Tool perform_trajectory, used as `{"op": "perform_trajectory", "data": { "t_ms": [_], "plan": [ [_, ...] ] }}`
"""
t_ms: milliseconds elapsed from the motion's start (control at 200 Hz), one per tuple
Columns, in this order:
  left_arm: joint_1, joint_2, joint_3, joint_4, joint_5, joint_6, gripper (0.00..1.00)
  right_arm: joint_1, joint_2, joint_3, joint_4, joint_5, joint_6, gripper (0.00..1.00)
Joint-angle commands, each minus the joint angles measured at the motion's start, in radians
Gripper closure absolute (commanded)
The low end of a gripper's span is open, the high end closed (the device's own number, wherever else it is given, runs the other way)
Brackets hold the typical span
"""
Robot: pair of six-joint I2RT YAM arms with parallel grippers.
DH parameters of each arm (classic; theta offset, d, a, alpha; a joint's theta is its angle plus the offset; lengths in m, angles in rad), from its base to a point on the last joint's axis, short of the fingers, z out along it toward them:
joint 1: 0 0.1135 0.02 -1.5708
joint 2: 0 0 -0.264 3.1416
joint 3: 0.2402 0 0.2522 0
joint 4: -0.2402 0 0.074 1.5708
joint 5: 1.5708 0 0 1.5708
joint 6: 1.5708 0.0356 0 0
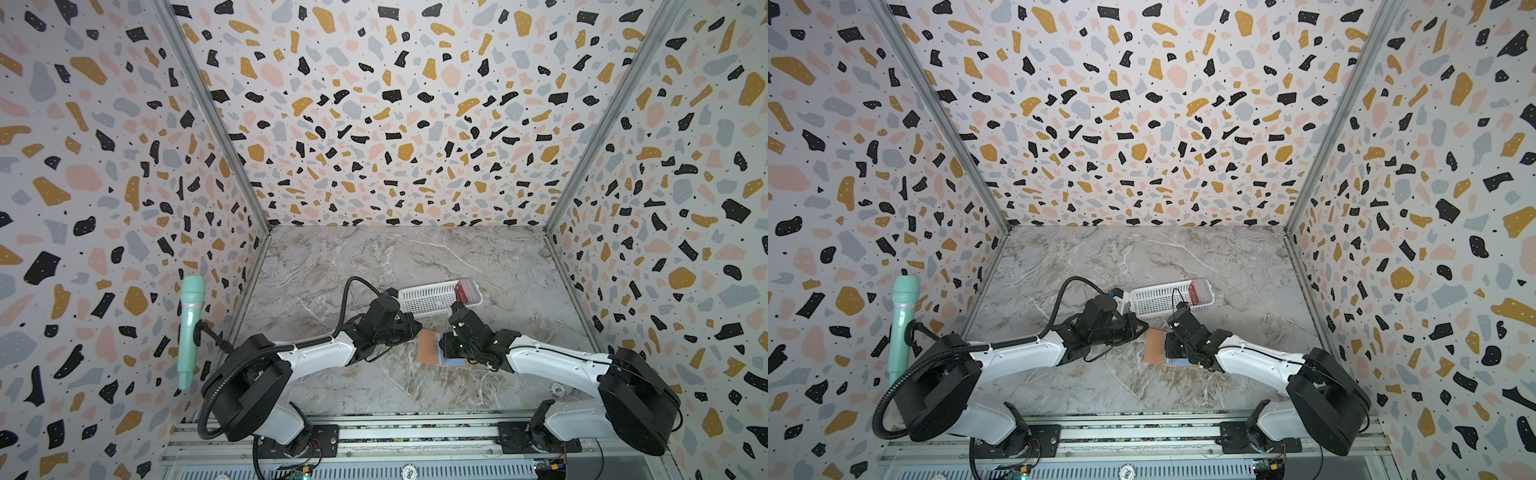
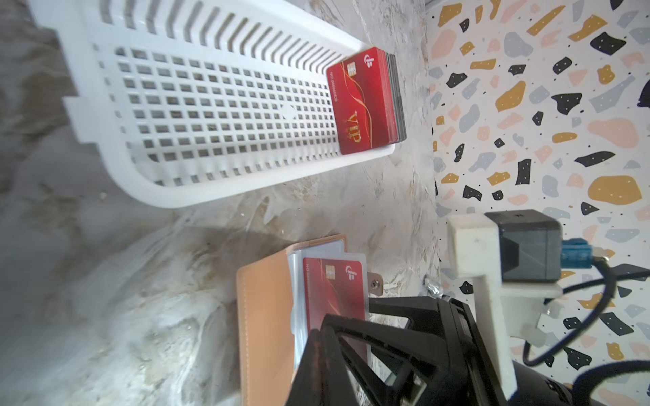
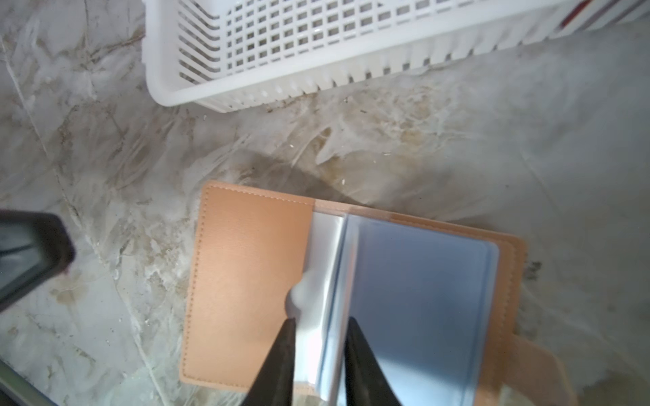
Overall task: Insert credit cards into a card holder
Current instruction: Flip over the card slot in the card holder.
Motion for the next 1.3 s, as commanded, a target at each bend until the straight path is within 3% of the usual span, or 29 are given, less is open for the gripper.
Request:
{"op": "perform_trajectory", "data": {
  "t_ms": [0, 330, 576, 976, 1291],
  "plan": [
    [0.014, -0.027, -0.019, 0.010, -0.004, 0.025, 0.94, 0.019, 0.021, 0.047, -0.025, 0.026, -0.003, 0.65],
    [0.017, -0.028, -0.025, 0.012, -0.006, 0.038, 0.94, 0.060, 0.069, 0.106, 0.034, -0.029, -0.020, 0.42],
    [0.017, -0.019, 0.005, -0.002, -0.005, 0.086, 0.93, 0.040, 0.013, 0.091, 0.020, 0.004, -0.064, 0.41],
    [0.016, 0.140, 0.247, -0.101, -0.033, 0.237, 0.89, -0.260, -0.072, 0.181, -0.112, 0.006, -0.359, 0.27],
    [0.017, 0.346, 0.507, -0.187, -0.043, 0.356, 0.85, -0.444, 0.125, 0.354, -0.127, -0.024, -0.521, 0.10]
  ]
}}
